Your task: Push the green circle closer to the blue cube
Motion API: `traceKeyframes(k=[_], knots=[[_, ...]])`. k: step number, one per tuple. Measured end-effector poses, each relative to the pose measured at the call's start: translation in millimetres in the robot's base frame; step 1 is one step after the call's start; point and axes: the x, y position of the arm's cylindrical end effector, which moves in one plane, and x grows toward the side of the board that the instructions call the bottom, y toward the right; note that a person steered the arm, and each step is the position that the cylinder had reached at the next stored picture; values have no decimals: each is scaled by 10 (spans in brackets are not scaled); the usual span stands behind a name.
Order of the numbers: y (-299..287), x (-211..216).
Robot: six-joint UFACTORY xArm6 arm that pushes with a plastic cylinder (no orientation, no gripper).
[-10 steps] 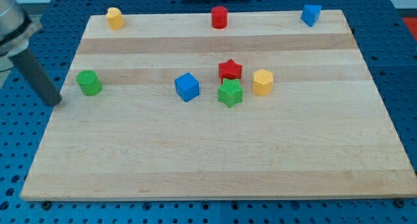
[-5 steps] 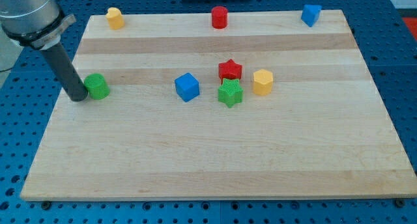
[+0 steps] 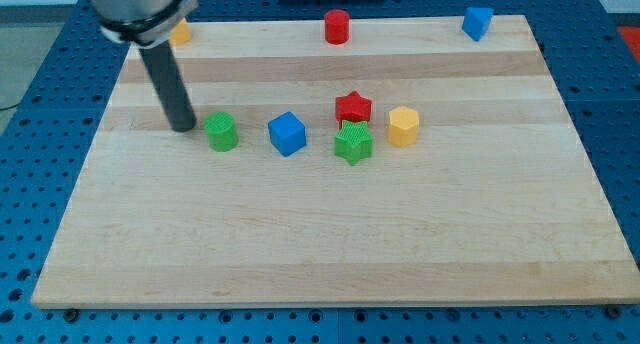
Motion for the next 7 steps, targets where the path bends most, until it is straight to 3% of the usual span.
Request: traceKeyframes(k=[1,4,7], knots=[[-50,157],[953,59],[869,-19]])
